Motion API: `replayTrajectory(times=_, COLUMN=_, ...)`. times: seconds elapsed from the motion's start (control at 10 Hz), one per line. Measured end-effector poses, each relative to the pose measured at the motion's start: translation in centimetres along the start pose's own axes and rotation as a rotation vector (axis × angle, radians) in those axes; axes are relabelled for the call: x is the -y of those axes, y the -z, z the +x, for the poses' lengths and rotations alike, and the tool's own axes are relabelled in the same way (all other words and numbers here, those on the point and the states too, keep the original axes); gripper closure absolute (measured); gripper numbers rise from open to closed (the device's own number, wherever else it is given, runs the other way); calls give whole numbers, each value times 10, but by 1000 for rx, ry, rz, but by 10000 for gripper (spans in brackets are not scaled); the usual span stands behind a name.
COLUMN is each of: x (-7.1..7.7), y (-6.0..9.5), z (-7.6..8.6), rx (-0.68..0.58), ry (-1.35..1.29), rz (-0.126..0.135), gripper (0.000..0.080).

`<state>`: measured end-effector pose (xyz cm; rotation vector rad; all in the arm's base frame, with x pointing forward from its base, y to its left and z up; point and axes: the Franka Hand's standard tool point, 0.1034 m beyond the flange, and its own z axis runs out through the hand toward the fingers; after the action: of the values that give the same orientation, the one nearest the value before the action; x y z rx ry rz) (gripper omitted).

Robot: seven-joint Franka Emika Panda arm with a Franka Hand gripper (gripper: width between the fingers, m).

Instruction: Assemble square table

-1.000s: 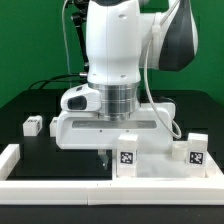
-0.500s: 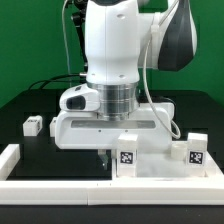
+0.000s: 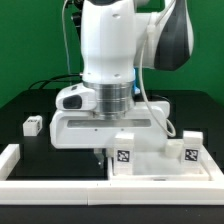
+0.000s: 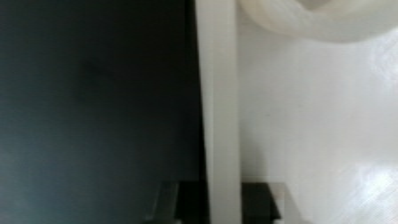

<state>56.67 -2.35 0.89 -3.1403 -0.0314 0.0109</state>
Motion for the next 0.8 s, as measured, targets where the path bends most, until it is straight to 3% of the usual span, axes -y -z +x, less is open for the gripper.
replayTrajectory(times=0.2, x=-15, y=-1, z=-16, rx=0, ry=92, rz=-6, gripper=745)
replayTrajectory(times=0.4, x=-32, y=-1, z=-19, rx=6, ry=282, rz=-13, gripper=745)
replayTrajectory(times=0.7, x=-33, y=-1, z=-19, rx=12, ry=437, rz=-22, gripper=745)
replayTrajectory(times=0.8, x=-23, y=-1, z=-14, rx=16, ry=524, rz=-35, gripper=745)
